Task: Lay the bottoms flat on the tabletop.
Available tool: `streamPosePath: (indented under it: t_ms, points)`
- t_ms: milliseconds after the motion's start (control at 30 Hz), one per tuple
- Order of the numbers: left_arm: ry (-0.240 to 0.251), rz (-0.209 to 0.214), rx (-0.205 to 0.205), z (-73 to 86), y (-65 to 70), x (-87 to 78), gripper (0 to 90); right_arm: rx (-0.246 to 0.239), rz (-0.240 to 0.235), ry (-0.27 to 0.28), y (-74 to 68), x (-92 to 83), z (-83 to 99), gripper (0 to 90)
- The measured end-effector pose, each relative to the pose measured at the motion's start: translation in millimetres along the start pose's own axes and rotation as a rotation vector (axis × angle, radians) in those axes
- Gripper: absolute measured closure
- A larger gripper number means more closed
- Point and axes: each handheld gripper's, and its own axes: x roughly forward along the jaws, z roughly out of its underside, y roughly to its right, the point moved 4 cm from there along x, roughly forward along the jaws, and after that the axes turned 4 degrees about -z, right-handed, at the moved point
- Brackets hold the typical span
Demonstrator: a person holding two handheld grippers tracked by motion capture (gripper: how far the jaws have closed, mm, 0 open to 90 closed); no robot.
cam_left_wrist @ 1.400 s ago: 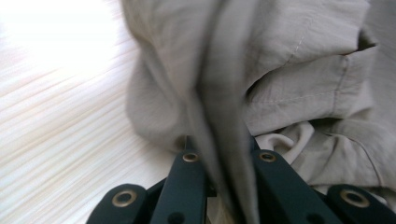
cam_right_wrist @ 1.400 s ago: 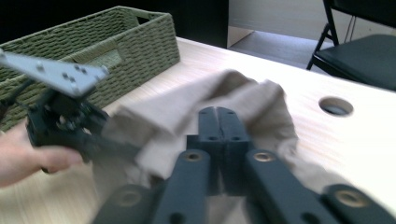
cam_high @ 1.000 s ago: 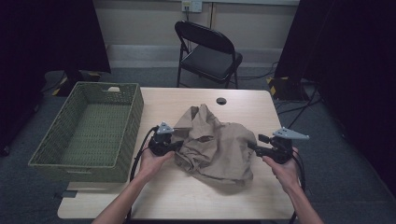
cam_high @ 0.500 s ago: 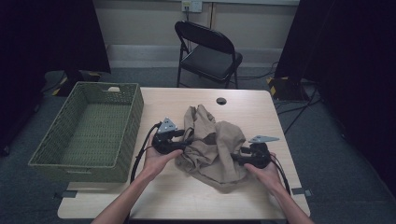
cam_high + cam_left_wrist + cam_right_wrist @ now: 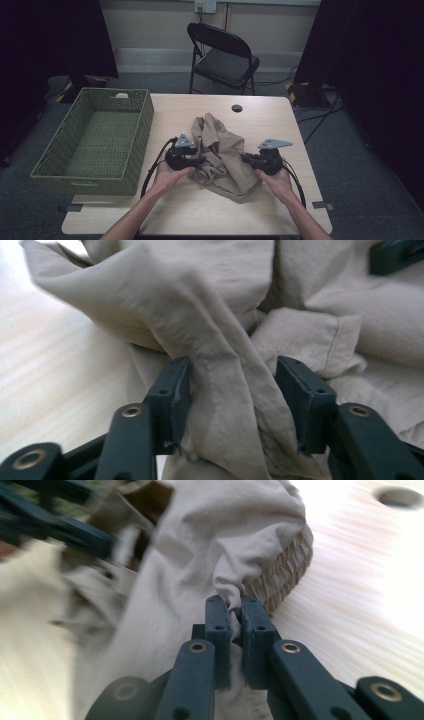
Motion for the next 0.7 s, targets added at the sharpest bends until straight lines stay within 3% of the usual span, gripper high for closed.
streamPosePath:
  t_ms: [67,167,233,333,433,500,633,700]
  points:
    - [0.029,0.0,-0.014,-3.4,-1.5,-5.7,53.7,-0.028,-0.025,0.012,-12.5,4.5,-8.5,84.1]
    - [0.07,-0.003,0.015,-14.7,-1.1,-21.6,55.4,-0.047,-0.05,0.03,-23.6,9.3,-20.0,83.1]
    - [0.11,-0.009,0.048,-21.6,3.2,-35.6,59.4,-0.036,-0.046,0.019,-22.7,15.4,-25.1,79.8]
    - [0.138,0.029,0.04,-26.5,9.4,-42.3,58.6,-0.008,-0.031,0.009,-14.2,22.7,-24.9,74.5]
    - [0.131,0.077,0.05,-28.7,22.2,-35.6,54.7,0.03,-0.02,0.031,-8.3,18.8,-24.2,64.8]
    - [0.111,0.104,0.086,-29.5,35.1,-24.6,53.8,0.026,-0.01,0.051,-7.2,8.0,-24.5,59.7]
    - [0.087,0.164,0.099,-32.7,60.7,-5.4,48.7,0.056,0.011,0.077,-0.4,-17.9,-13.3,60.2]
    - [0.075,0.192,0.111,-33.3,73.7,1.9,46.9,0.059,0.038,0.048,2.3,-26.9,1.1,61.9]
